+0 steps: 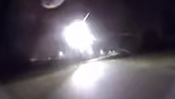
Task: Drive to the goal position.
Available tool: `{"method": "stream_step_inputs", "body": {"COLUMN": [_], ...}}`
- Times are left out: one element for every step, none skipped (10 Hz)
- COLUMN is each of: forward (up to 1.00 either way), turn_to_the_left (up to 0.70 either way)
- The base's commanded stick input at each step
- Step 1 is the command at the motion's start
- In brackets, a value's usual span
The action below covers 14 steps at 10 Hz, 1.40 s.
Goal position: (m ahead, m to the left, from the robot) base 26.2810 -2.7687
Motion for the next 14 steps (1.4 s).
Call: {"method": "stream_step_inputs", "body": {"forward": [1.0, 1.0, 1.0, 1.0, 1.0, 1.0, 1.0, 1.0, 1.0, 1.0, 1.0, 1.0, 1.0, 1.0], "turn_to_the_left": [0.0, 0.0, 0.0, 0.0, 0.0, 0.0, 0.0, 0.0, 0.0, 0.0, 0.0, 0.0, 0.0, 0.0]}}
